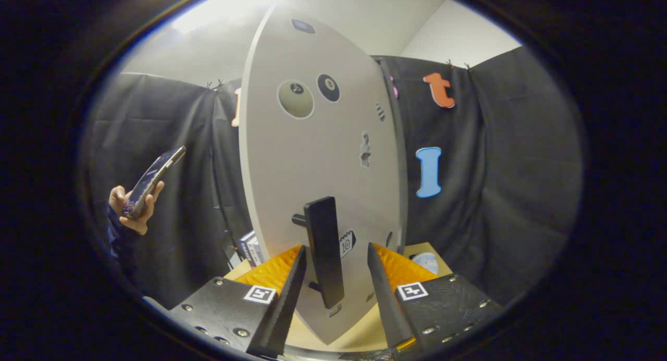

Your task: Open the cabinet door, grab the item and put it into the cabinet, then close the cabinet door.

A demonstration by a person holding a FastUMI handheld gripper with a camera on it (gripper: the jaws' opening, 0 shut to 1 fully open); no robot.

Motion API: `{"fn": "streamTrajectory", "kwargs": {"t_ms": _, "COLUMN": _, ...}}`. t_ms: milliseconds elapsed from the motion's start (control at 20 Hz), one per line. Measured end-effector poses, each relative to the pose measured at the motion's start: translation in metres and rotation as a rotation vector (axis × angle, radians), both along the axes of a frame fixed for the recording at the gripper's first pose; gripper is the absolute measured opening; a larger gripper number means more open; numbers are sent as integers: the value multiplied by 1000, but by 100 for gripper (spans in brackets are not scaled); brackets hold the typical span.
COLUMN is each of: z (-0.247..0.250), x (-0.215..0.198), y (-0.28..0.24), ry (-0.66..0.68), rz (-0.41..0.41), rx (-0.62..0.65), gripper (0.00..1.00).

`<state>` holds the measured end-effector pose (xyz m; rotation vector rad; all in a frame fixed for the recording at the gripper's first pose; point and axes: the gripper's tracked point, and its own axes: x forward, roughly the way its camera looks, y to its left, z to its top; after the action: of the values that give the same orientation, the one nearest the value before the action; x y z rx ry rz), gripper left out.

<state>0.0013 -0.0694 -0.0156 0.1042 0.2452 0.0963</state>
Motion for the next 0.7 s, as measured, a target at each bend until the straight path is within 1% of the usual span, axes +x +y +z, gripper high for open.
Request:
{"fn": "streamTrajectory", "kwargs": {"t_ms": 50, "z": -2, "x": 6, "y": 4, "ry": 6, "rz": 34, "rx": 8, "gripper": 70}}
{"fn": "streamTrajectory", "kwargs": {"t_ms": 100, "z": -4, "x": 15, "y": 4, "ry": 10, "rz": 51, "rx": 4, "gripper": 70}}
{"fn": "streamTrajectory", "kwargs": {"t_ms": 250, "z": -6, "x": 41, "y": 18, "ry": 13, "rz": 142, "rx": 11, "gripper": 78}}
{"fn": "streamTrajectory", "kwargs": {"t_ms": 350, "z": -6, "x": 54, "y": 24, "ry": 7, "rz": 187, "rx": 13, "gripper": 79}}
{"fn": "streamTrajectory", "kwargs": {"t_ms": 450, "z": -9, "x": 69, "y": 28, "ry": 6, "rz": 209, "rx": 20, "gripper": 79}}
{"fn": "streamTrajectory", "kwargs": {"t_ms": 600, "z": -16, "x": 89, "y": 37, "ry": 4, "rz": 233, "rx": 40, "gripper": 82}}
{"fn": "streamTrajectory", "kwargs": {"t_ms": 700, "z": -20, "x": 101, "y": 38, "ry": -4, "rz": 232, "rx": 42, "gripper": 82}}
